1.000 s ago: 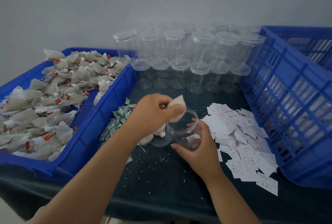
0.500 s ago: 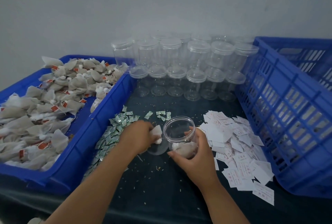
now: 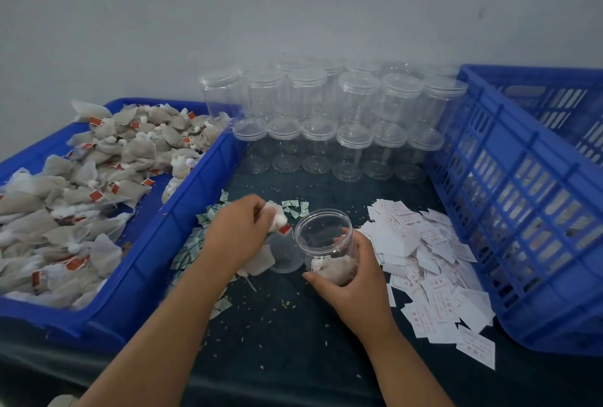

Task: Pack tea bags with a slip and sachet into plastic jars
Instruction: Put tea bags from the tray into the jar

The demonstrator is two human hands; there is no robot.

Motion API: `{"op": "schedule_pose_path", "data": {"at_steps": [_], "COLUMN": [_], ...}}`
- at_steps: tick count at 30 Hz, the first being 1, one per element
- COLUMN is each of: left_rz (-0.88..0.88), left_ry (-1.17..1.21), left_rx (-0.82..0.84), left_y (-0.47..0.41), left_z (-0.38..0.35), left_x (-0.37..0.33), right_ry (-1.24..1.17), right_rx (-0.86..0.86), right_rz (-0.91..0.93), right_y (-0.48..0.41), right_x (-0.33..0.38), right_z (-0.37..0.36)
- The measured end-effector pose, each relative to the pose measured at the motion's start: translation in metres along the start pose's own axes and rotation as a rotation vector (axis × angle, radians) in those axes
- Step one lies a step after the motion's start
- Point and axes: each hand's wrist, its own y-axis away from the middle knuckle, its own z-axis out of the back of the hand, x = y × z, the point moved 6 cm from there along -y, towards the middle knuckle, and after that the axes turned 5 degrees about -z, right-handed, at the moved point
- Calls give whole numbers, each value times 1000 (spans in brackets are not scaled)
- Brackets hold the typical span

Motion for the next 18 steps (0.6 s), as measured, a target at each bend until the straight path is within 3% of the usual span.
{"op": "schedule_pose_path", "data": {"at_steps": [3,5,9,14,15,18], "left_rz": [-41,-145,-272,-166,-116,13], "left_ry": [316,447,136,166,95,-200], "left_rx": [-81,5,252,-10,33,378], "left_y": [3,8,16,12,11,20], "left_z": [29,36,9,18,19,2], "left_x": [-31,-59,-91,-66,-49,0], "right_ry": [10,4,-18,-60,-65,-78], "right_rx": [3,14,19,1,12,44], "right_rz": [5,9,25,51,51,43], "right_y": [-1,0,2,3,2,1], "right_x": [-1,-1,1,3,3,4], "right_z": [0,0,1,6,4,-2]}}
